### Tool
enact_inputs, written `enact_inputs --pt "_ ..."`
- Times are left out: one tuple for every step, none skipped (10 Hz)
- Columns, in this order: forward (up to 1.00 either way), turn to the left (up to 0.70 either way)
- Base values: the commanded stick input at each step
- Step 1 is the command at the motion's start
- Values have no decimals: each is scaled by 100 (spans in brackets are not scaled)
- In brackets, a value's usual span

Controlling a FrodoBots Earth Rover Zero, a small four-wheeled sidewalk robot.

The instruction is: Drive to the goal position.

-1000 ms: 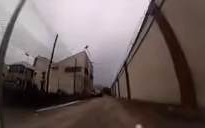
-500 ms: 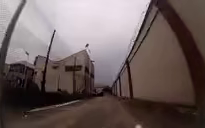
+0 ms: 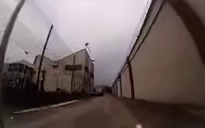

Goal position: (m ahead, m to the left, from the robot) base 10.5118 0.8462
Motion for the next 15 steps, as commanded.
enact_inputs --pt "84 3" --pt "84 3" --pt "84 3" --pt "84 3" --pt "84 3" --pt "84 3" --pt "84 3" --pt "84 3" --pt "84 3" --pt "84 -7" --pt "84 -33" --pt "84 -4" --pt "84 3" --pt "84 3" --pt "84 3"
